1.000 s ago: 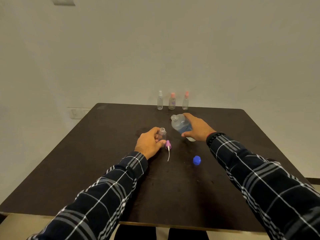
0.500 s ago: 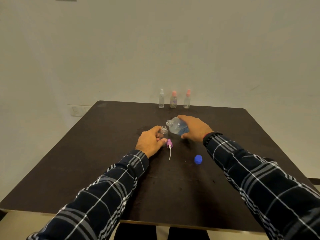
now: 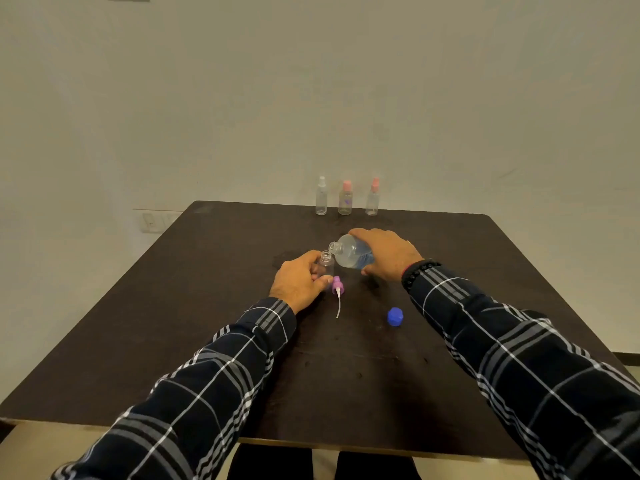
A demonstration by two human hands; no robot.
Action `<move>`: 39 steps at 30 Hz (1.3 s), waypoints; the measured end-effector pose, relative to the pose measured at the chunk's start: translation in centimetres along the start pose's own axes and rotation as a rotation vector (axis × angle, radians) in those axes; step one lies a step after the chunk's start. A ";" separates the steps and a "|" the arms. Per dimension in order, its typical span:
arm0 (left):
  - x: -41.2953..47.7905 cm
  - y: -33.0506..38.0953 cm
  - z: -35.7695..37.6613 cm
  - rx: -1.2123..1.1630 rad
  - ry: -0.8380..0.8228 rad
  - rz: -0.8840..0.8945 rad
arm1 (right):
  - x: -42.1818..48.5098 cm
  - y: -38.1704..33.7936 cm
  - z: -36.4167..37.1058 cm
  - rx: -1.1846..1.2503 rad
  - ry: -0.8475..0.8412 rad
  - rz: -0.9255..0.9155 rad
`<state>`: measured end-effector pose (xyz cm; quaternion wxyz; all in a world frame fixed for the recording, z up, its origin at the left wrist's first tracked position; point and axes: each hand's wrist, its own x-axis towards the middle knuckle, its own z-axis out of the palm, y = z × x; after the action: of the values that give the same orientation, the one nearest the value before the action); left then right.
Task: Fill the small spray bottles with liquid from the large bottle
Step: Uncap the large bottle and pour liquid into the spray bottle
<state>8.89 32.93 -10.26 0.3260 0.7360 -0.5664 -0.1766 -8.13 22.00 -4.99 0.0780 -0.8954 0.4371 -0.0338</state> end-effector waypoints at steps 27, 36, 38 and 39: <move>0.6 0.7 -0.2 0.105 -0.059 -0.004 | -0.1 -0.4 -0.5 -0.123 0.037 -0.013; 0.7 0.4 -0.2 0.062 -0.065 -0.006 | -0.1 -0.4 -0.6 -0.159 0.064 -0.024; 0.7 0.2 -0.2 0.046 -0.059 0.005 | -0.1 -0.4 -0.6 -0.160 0.063 -0.024; 0.7 0.2 -0.2 0.043 -0.054 0.010 | -0.1 -0.4 -0.6 -0.159 0.062 -0.025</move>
<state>9.08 32.29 -9.89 0.2954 0.7349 -0.5826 -0.1825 -7.98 22.26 -4.32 -0.0074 -0.9026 0.4295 -0.0278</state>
